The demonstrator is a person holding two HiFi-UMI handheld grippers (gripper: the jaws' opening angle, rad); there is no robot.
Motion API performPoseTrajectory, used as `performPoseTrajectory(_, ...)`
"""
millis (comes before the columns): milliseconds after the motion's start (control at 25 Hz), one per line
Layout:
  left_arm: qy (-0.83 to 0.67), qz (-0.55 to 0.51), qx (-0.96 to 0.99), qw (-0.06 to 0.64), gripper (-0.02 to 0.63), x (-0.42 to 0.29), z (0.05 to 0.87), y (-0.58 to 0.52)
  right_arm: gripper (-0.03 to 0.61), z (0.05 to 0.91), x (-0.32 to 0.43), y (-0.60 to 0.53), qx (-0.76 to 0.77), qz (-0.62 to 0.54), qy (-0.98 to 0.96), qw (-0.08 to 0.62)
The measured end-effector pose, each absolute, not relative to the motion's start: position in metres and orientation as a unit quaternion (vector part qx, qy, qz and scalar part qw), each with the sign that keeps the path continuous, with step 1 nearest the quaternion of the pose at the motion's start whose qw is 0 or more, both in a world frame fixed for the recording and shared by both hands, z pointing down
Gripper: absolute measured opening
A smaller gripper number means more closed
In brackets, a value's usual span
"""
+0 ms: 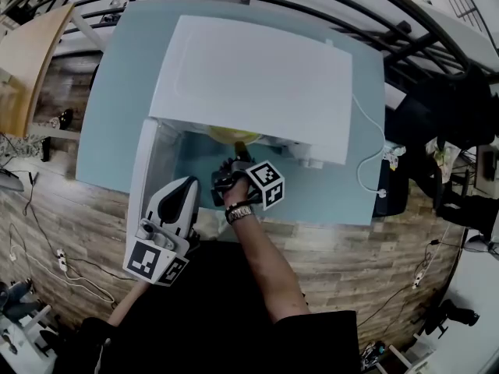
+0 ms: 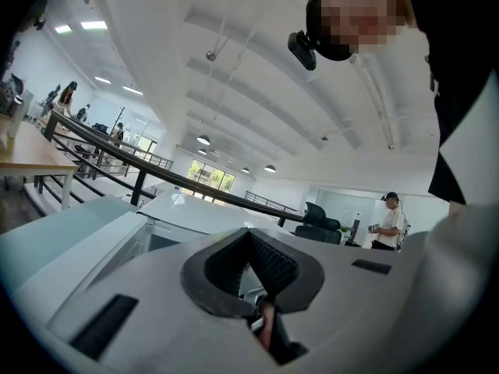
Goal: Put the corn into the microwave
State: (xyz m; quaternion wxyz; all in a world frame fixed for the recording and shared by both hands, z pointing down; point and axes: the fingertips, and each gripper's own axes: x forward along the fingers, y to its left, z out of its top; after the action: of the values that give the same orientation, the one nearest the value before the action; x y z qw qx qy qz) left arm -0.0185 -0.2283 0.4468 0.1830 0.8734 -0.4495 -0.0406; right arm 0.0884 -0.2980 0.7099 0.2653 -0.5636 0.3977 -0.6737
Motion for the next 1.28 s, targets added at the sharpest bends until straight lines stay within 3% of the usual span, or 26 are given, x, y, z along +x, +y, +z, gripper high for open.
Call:
performPoseTrajectory(200, -0.447, -0.038, 0.875, 0.183, 0.003, -0.015, 0.447, -0.229, 0.025, 0.707, 0.089, -0.307, -0.557, -0.669, 0.413, 0.267)
performPoseTrajectory(1280, -0.445, -0.033, 0.876, 0.185, 0.003, -0.013, 0.451, -0.231, 0.028, 0.713, 0.091, -0.319, -0.534, -0.643, 0.482, 0.261)
